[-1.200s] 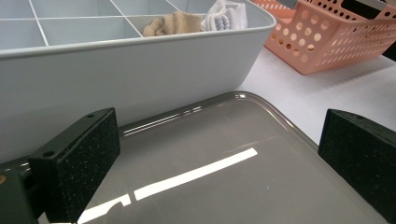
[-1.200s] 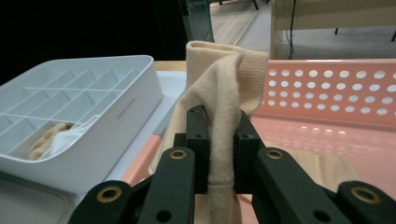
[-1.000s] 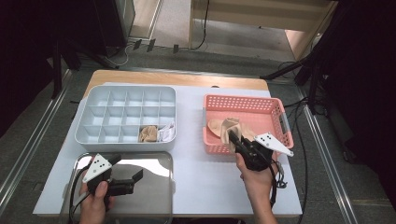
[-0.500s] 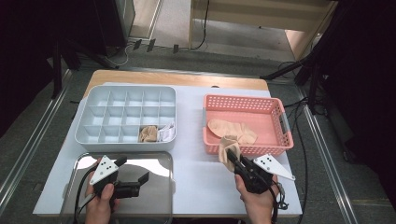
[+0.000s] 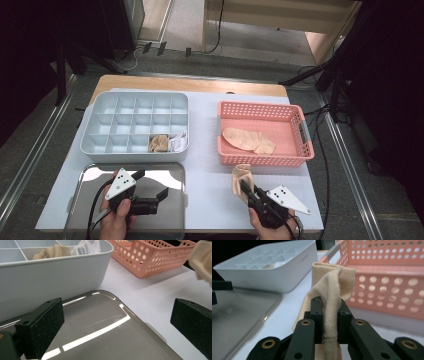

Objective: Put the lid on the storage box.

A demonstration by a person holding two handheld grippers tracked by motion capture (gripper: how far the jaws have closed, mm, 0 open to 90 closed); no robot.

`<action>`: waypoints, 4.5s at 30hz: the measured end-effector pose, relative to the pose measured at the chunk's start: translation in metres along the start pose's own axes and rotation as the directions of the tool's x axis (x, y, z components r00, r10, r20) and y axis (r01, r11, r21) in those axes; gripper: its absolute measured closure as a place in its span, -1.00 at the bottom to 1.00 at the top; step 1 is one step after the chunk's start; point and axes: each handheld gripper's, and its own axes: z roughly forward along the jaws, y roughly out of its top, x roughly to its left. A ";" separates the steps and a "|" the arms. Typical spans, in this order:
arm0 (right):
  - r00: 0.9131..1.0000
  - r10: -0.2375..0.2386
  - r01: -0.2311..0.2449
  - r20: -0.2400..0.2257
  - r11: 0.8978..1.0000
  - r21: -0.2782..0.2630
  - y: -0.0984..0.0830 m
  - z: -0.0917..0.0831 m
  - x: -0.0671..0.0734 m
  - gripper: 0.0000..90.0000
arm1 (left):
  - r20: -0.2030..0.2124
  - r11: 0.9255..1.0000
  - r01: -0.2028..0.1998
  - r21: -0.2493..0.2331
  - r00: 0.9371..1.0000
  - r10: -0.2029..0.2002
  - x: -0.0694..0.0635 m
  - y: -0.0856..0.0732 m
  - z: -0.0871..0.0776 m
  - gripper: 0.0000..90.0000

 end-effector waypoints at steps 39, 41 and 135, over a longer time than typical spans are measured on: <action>0.995 0.101 -0.101 0.011 0.973 0.206 -0.038 -0.005 -0.015 0.59 | 0.130 0.998 -0.016 0.062 0.991 0.008 -0.045 0.010 0.041 -1.00; 0.995 0.098 -0.093 -0.014 0.972 0.215 -0.038 -0.001 -0.011 0.76 | 0.138 0.998 -0.023 0.065 0.990 0.013 -0.047 0.009 0.041 -1.00; 0.983 0.036 -0.027 -0.179 0.998 0.056 -0.010 0.029 0.030 0.53 | 0.124 0.989 0.055 0.141 0.990 -0.072 -0.058 0.010 0.060 -0.37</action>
